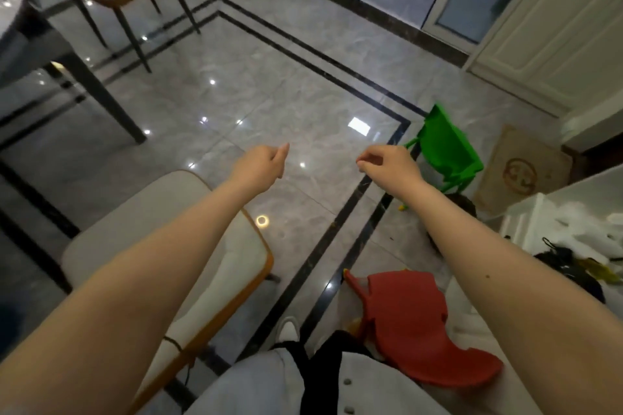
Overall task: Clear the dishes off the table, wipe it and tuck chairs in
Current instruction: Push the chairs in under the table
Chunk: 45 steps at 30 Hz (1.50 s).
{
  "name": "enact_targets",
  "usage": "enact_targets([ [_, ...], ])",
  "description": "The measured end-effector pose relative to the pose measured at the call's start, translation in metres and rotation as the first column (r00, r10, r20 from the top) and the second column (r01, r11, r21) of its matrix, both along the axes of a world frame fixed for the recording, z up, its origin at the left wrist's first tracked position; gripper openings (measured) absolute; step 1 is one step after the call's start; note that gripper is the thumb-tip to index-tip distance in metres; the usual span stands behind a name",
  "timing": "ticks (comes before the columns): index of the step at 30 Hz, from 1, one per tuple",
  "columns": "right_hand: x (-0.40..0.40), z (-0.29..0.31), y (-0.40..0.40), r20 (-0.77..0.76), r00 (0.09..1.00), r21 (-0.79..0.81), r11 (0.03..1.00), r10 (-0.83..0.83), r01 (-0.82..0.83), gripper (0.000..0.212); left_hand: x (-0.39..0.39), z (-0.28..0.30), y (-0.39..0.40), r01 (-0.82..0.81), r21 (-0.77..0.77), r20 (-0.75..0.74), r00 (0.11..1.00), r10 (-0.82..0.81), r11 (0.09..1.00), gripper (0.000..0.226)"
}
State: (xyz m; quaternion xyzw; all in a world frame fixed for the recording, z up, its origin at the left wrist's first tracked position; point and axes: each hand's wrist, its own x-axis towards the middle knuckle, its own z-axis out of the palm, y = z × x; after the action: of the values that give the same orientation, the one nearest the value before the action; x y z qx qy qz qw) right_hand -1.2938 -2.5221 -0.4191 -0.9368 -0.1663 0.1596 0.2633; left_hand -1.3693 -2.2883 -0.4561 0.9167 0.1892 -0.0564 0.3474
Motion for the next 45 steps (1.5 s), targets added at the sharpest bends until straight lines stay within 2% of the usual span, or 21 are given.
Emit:
enact_targets([
  [5, 0.002, -0.003, 0.056, -0.084, 0.975, 0.023, 0.978, 0.207, -0.206, 0.006, -0.041, -0.002, 0.034, -0.222, -0.045, -0.055, 0.974, 0.219, 0.974, 0.053],
  [10, -0.01, -0.003, 0.124, -0.117, 0.904, 0.089, 0.911, 0.411, -0.402, 0.009, -0.102, 0.005, 0.075, -0.481, -0.061, -0.102, 0.875, 0.474, 0.875, 0.04],
  [14, -0.036, -0.005, 0.167, -0.154, 0.784, 0.115, 0.799, 0.602, -0.591, 0.009, -0.16, 0.011, 0.093, -0.654, 0.006, -0.075, 0.754, 0.653, 0.756, 0.051],
  [16, -0.053, -0.005, 0.186, -0.16, 0.716, 0.119, 0.734, 0.679, -0.669, 0.012, -0.191, 0.014, 0.092, -0.702, 0.077, -0.123, 0.698, 0.705, 0.708, 0.057],
  [18, -0.071, -0.01, 0.202, -0.166, 0.676, 0.056, 0.691, 0.718, -0.721, 0.019, -0.225, 0.014, 0.09, -0.72, 0.173, -0.202, 0.642, 0.74, 0.672, 0.066],
  [21, -0.09, -0.026, 0.213, -0.256, 0.66, -0.11, 0.657, 0.706, -0.746, 0.035, -0.275, 0.009, 0.081, -0.714, 0.274, -0.307, 0.57, 0.762, 0.644, 0.073],
  [24, -0.108, -0.046, 0.212, -0.403, 0.655, -0.203, 0.635, 0.639, -0.745, 0.061, -0.329, -0.004, 0.072, -0.739, 0.371, -0.369, 0.438, 0.82, 0.562, 0.075],
  [27, -0.12, -0.066, 0.205, -0.465, 0.683, -0.283, 0.636, 0.563, -0.718, 0.073, -0.371, -0.014, 0.059, -0.781, 0.398, -0.428, 0.305, 0.851, 0.48, 0.075],
  [29, -0.124, -0.078, 0.203, -0.47, 0.716, -0.33, 0.649, 0.516, -0.685, 0.078, -0.388, -0.021, 0.051, -0.823, 0.378, -0.469, 0.224, 0.854, 0.423, 0.079],
  [31, -0.129, -0.087, 0.204, -0.45, 0.735, -0.36, 0.651, 0.506, -0.668, 0.075, -0.393, -0.029, 0.047, -0.921, 0.234, -0.477, 0.169, 0.863, 0.31, 0.077],
  [33, -0.13, -0.092, 0.205, -0.448, 0.759, -0.394, 0.658, 0.472, -0.641, 0.07, -0.39, -0.033, 0.048, -0.974, 0.099, -0.457, 0.136, 0.879, 0.203, 0.077],
  [35, -0.13, -0.096, 0.208, -0.44, 0.778, -0.418, 0.665, 0.448, -0.62, 0.067, -0.387, -0.036, 0.052, -0.986, 0.068, -0.44, 0.105, 0.892, 0.15, 0.074],
  [41, -0.127, -0.104, 0.22, -0.357, 0.803, -0.456, 0.661, 0.478, -0.596, 0.049, -0.389, -0.044, 0.065, -0.975, 0.132, -0.411, 0.108, 0.905, 0.177, 0.064],
  [45, -0.12, -0.101, 0.242, -0.353, 0.79, -0.437, 0.659, 0.501, -0.613, 0.047, -0.383, -0.045, 0.081, -0.978, 0.143, -0.401, 0.083, 0.912, 0.151, 0.062],
])
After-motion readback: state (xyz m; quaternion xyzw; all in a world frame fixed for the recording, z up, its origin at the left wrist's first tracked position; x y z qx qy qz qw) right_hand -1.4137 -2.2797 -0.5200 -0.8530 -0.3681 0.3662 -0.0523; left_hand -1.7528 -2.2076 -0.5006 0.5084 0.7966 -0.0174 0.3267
